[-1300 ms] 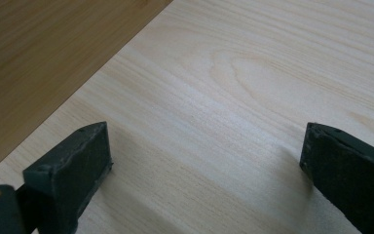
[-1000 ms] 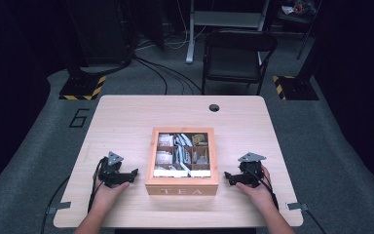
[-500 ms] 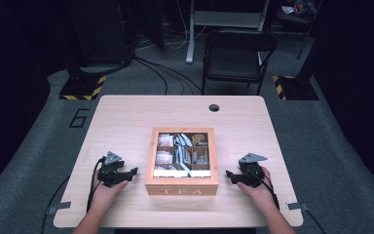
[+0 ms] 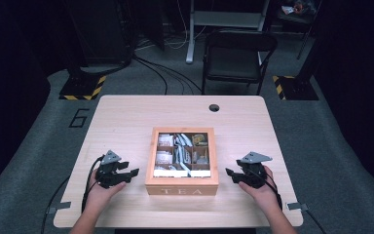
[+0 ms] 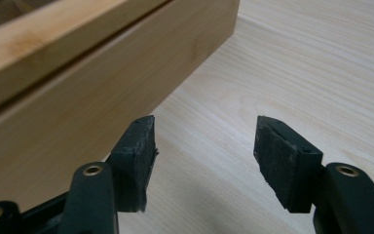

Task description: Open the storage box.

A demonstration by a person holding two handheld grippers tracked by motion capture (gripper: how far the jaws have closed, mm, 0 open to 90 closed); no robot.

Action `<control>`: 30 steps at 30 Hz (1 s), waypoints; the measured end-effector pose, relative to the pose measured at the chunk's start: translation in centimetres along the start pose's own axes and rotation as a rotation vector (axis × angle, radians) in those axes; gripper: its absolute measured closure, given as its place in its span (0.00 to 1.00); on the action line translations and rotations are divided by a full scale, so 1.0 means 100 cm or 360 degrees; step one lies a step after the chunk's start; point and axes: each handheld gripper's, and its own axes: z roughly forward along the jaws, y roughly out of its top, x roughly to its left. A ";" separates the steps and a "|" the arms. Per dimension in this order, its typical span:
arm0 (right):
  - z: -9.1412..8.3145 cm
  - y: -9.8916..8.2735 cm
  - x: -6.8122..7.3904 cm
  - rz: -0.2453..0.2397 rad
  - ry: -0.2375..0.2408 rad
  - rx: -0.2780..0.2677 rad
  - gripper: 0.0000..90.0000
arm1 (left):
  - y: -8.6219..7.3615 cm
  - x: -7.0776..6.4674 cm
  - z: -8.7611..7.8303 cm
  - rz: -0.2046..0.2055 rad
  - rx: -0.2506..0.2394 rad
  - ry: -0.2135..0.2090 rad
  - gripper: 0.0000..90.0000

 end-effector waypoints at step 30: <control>-0.043 0.030 0.033 -0.0059 0.0224 -0.0036 0.56 | 0.023 -0.032 -0.049 0.0021 -0.0134 -0.0124 0.44</control>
